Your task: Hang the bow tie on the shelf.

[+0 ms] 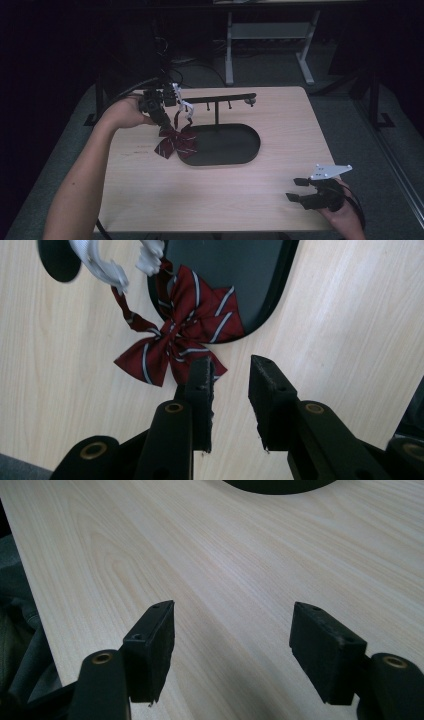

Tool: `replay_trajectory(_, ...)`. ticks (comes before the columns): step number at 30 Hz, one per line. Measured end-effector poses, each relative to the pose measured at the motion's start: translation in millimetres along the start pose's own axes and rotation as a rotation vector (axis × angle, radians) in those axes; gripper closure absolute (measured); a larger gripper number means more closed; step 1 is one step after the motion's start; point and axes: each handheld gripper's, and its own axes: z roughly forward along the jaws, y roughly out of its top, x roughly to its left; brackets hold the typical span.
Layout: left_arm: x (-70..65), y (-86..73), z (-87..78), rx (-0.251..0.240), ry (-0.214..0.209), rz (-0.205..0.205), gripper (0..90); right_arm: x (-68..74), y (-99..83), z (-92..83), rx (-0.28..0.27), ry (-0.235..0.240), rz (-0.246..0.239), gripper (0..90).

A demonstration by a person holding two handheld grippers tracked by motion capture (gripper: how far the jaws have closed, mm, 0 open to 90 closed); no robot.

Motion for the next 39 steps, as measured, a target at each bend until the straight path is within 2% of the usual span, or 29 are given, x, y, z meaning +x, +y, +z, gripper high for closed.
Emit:
replay_trajectory(3, -3.8, -3.5, -0.5, -0.027, -0.006, -0.006, 70.3, -0.2, -0.1, 0.4, 0.0, 0.001, 0.008, 34.0)
replay_trajectory(18, -12.6, -20.2, 8.0, -0.031, -0.014, -0.014, 67.7, -1.8, -0.3, 1.5, 0.003, -0.005, 0.012, 34.0)
replay_trajectory(25, -20.2, -19.5, 8.6, -0.04, -0.002, 0.009, 66.4, -1.7, -0.8, 0.2, 0.002, -0.009, 0.022, 34.0)
replay_trajectory(39, -33.3, -23.8, 17.3, -0.045, -0.01, 0.025, 63.4, -2.3, -2.8, -0.3, 0.0, -0.014, 0.022, 34.0)
